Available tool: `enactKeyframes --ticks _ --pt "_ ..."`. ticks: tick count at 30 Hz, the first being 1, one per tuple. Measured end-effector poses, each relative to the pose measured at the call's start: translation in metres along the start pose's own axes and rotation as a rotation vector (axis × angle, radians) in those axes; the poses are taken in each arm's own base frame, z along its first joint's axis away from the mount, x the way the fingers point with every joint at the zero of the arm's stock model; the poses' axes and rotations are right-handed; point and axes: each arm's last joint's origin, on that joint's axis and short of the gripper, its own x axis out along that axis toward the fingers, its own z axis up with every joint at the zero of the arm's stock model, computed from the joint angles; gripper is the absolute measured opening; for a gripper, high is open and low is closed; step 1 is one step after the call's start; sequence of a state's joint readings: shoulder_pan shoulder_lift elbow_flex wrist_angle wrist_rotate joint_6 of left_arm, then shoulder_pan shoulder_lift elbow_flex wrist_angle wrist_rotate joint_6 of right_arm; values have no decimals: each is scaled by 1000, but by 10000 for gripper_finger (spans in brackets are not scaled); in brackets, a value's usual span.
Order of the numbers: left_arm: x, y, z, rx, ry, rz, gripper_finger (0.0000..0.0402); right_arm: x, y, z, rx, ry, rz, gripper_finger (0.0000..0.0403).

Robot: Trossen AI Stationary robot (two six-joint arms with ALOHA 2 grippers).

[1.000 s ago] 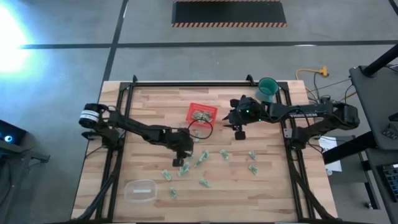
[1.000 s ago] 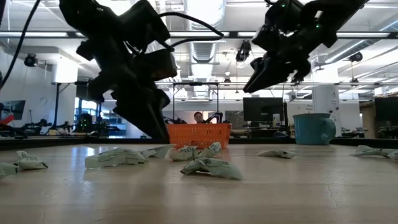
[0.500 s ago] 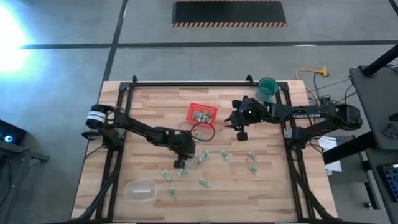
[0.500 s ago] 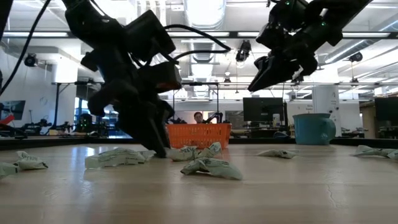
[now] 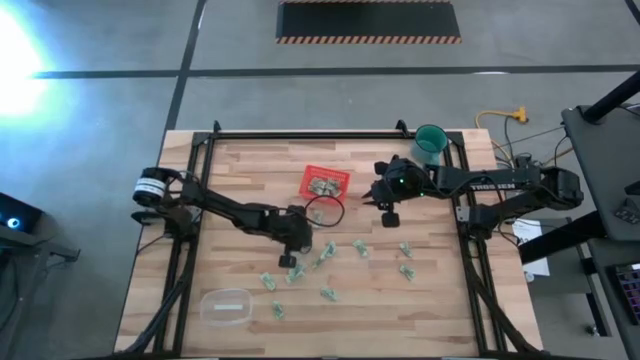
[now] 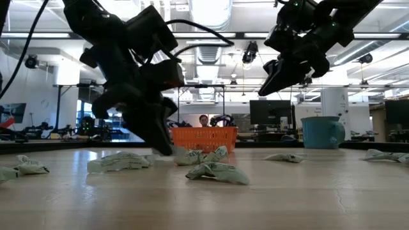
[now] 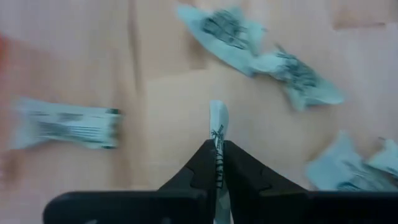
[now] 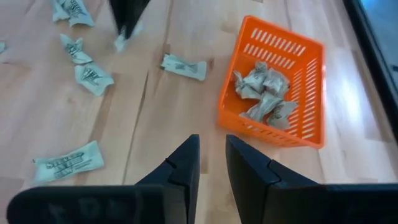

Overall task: Pick and place items into bin
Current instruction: Put the stevia packet into the orange bin

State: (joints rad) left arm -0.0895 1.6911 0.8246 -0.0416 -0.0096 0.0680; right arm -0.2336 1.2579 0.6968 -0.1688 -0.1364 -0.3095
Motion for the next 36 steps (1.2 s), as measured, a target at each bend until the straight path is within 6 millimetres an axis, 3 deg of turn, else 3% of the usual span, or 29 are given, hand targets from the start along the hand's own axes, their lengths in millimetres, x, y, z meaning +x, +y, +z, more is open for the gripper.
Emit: enactKeyframes --ticks 13,25,36 --pt "-43 11 19 97 -109 353 10 2 30 1 118 60 106 70" --pt "-48 36 26 222 -137 600 10 7 58 4 173 -22 169 68" --pt "-56 76 30 160 -201 720 10 10 65 -6 292 -2 122 69"
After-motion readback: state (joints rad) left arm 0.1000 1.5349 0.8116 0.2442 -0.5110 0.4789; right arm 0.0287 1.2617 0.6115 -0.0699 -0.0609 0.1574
